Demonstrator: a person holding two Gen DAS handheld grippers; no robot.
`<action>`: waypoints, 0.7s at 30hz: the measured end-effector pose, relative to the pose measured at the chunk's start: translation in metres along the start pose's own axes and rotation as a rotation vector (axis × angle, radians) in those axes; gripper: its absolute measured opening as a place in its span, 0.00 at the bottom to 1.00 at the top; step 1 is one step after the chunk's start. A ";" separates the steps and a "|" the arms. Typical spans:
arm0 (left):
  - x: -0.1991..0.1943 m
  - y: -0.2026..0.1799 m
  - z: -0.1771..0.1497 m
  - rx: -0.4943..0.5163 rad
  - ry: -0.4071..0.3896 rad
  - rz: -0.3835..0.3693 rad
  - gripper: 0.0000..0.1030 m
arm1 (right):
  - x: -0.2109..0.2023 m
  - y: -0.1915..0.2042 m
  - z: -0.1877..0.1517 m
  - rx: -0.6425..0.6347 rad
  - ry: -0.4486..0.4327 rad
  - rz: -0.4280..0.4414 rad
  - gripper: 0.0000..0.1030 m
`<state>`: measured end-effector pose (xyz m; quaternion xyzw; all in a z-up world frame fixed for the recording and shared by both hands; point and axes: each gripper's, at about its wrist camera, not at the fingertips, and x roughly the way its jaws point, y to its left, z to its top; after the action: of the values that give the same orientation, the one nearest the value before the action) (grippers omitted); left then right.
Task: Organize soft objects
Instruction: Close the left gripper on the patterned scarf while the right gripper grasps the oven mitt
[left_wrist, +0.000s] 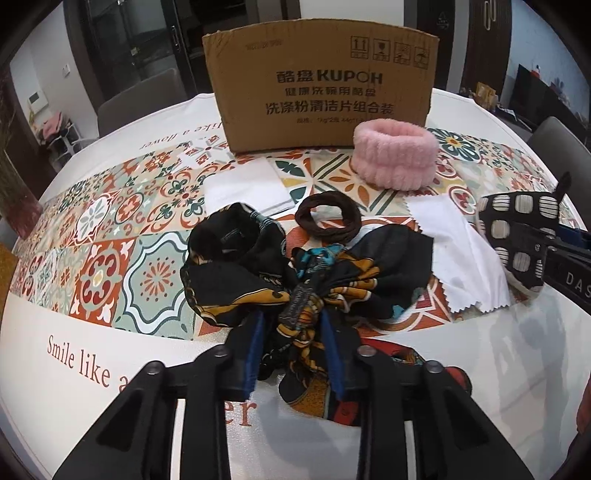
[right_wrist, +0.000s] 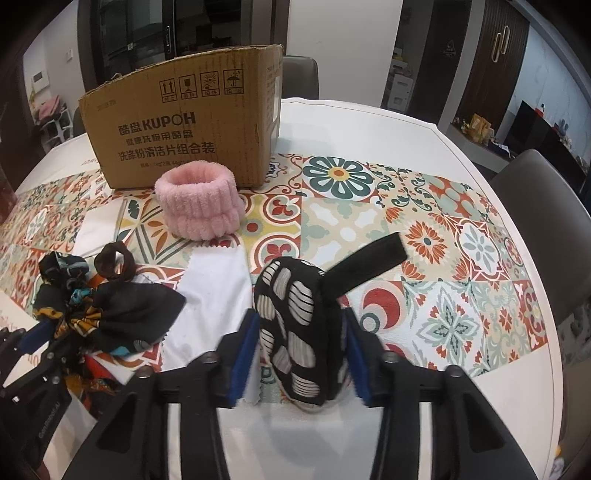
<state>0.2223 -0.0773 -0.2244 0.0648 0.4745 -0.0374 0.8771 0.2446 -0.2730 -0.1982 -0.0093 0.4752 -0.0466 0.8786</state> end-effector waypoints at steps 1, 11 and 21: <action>-0.001 0.000 0.000 0.002 -0.002 -0.001 0.23 | -0.001 -0.001 0.000 0.003 0.001 0.005 0.30; -0.017 -0.002 0.003 0.017 -0.045 -0.006 0.22 | -0.017 -0.002 -0.002 0.016 -0.018 0.019 0.26; -0.048 -0.001 0.011 0.022 -0.117 -0.017 0.22 | -0.046 -0.004 0.005 0.028 -0.078 0.022 0.26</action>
<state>0.2056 -0.0794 -0.1785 0.0683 0.4224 -0.0538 0.9023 0.2230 -0.2728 -0.1569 0.0066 0.4401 -0.0431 0.8969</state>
